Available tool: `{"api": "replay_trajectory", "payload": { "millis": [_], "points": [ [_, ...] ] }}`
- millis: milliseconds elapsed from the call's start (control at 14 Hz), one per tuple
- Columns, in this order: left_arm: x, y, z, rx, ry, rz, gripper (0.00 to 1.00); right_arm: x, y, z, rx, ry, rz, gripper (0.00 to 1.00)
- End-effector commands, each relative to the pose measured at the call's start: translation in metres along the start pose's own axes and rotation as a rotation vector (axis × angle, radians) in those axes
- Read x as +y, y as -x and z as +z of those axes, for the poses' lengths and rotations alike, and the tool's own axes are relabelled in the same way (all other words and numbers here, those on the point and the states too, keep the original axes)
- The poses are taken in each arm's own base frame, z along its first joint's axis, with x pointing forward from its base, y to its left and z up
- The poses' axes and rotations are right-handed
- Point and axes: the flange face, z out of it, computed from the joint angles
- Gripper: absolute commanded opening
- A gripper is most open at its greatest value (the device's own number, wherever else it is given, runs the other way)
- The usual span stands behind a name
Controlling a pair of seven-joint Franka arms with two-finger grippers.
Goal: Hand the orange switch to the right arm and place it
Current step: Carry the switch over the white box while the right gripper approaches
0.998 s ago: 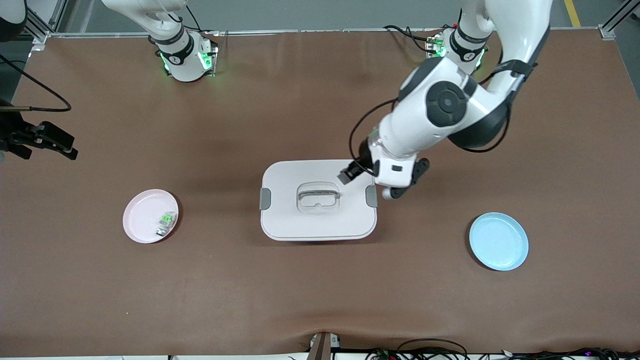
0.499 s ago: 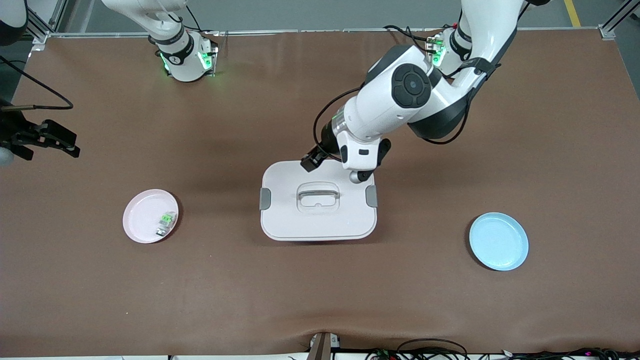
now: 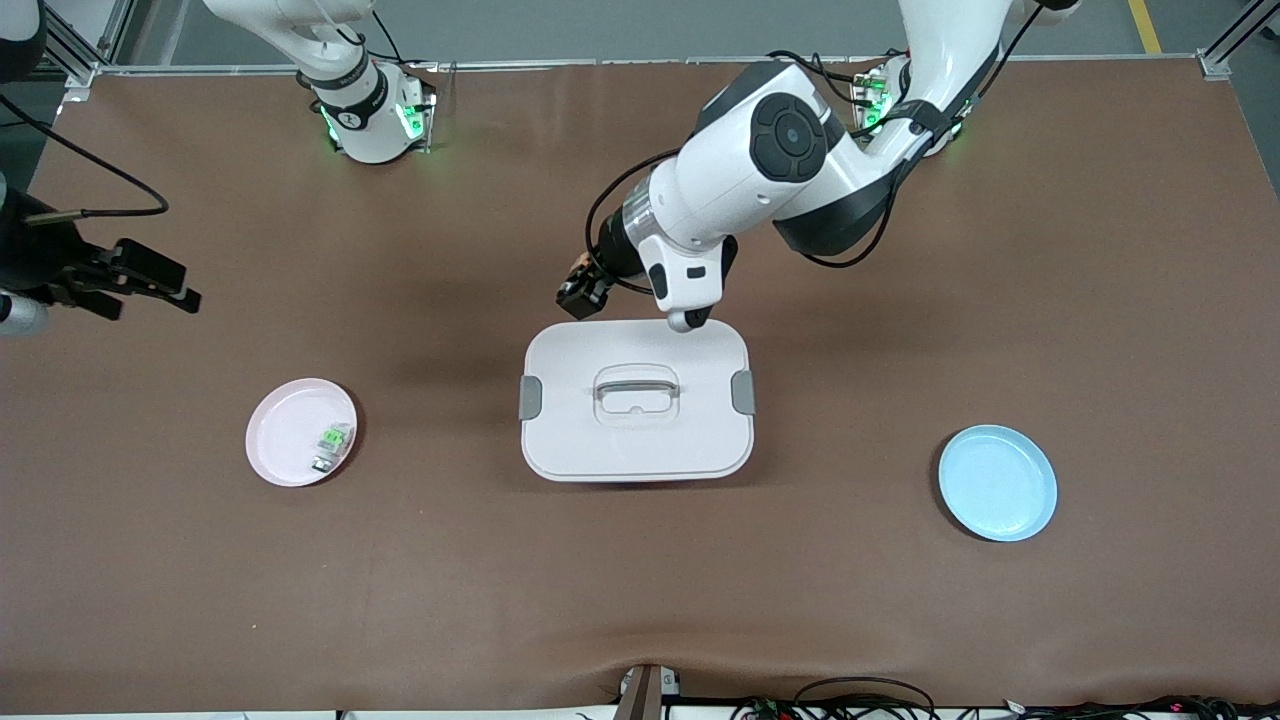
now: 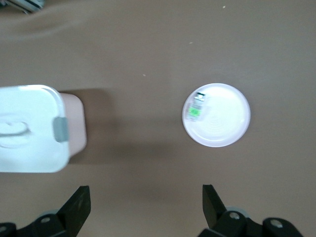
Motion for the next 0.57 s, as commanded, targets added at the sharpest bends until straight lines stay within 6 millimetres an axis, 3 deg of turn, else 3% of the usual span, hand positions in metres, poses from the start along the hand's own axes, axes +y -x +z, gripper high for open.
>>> {"api": "replay_trajectory", "payload": {
  "millis": [0, 214, 499],
  "points": [
    [-0.001, 0.016, 0.002, -0.055, -0.011, -0.075, 0.0, -0.009, 0.039, 0.009, 0.053, -0.125, 0.122, 1.0],
    [-0.003, 0.018, 0.003, -0.064, -0.027, -0.111, 0.0, -0.026, 0.078, 0.029, 0.127, -0.246, 0.163, 1.0],
    [-0.002, 0.013, 0.001, -0.063, -0.026, -0.124, 0.0, -0.041, 0.108, 0.046, 0.117, -0.39, 0.27, 1.0]
  ]
}}
